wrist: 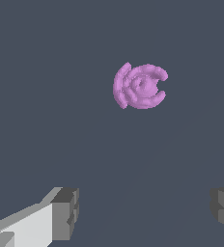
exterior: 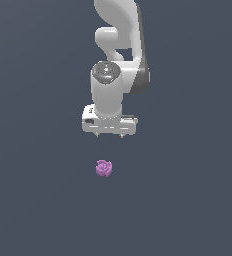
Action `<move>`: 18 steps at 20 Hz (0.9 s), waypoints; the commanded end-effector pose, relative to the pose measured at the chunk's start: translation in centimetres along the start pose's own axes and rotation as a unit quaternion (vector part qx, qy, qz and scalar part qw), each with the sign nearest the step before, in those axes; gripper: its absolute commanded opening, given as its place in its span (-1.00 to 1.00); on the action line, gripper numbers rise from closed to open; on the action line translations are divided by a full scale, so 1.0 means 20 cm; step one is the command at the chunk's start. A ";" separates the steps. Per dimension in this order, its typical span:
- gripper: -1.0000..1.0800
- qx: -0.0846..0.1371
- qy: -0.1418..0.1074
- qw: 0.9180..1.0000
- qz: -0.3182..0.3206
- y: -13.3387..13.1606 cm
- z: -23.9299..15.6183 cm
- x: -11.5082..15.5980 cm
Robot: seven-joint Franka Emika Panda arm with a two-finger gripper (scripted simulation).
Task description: Pick up the object and move it to a goal position.
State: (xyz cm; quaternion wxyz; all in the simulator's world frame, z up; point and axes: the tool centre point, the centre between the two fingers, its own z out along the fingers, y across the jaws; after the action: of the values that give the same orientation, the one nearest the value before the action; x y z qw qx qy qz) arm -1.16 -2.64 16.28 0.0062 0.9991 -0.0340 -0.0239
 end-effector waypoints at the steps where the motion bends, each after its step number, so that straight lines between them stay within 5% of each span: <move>1: 0.92 0.000 0.000 1.000 0.000 0.00 0.00 0.00; 9: 0.92 -0.006 0.000 0.999 -0.042 -0.13 -0.02 -0.02; 18: 0.92 -0.007 0.000 0.998 -0.056 -0.13 -0.02 -0.01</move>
State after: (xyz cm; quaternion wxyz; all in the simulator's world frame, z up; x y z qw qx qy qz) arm -1.20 -0.08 16.62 0.0113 0.9995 0.0173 -0.0244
